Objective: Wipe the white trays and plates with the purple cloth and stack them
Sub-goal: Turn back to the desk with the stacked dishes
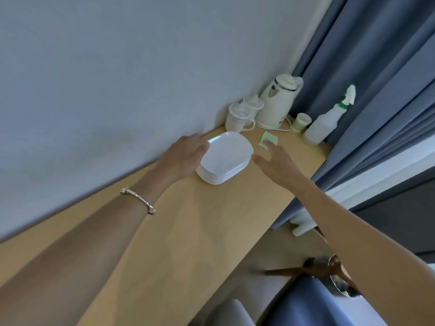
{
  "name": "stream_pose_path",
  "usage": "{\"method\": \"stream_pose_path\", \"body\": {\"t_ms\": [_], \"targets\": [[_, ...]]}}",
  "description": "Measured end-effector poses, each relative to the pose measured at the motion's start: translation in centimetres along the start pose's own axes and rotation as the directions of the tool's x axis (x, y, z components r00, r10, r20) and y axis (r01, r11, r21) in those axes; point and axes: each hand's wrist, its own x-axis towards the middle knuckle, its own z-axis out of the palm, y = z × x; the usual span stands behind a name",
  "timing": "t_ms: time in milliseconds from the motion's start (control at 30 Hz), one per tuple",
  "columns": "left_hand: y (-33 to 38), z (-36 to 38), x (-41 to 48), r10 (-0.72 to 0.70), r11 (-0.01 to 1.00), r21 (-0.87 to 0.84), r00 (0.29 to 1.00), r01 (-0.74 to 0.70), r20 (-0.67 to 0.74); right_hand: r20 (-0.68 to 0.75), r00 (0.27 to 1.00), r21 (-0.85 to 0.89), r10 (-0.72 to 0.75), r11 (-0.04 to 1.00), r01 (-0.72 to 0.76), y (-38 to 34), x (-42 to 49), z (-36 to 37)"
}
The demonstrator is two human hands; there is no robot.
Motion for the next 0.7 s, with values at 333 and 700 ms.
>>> {"method": "stream_pose_path", "body": {"t_ms": [333,700], "targets": [[-5.3,8.8,7.7,-0.403,0.905,0.139,0.915,0.402,-0.025,0.247,0.966,-0.129,-0.076,0.985,0.110,6.0,16.4,5.3],[-5.1,14.0,11.2,-0.730,0.601,-0.516,0.682,0.610,-0.044,0.437,0.899,0.181,-0.017,0.981,-0.069,8.8,24.0,7.6]]}}
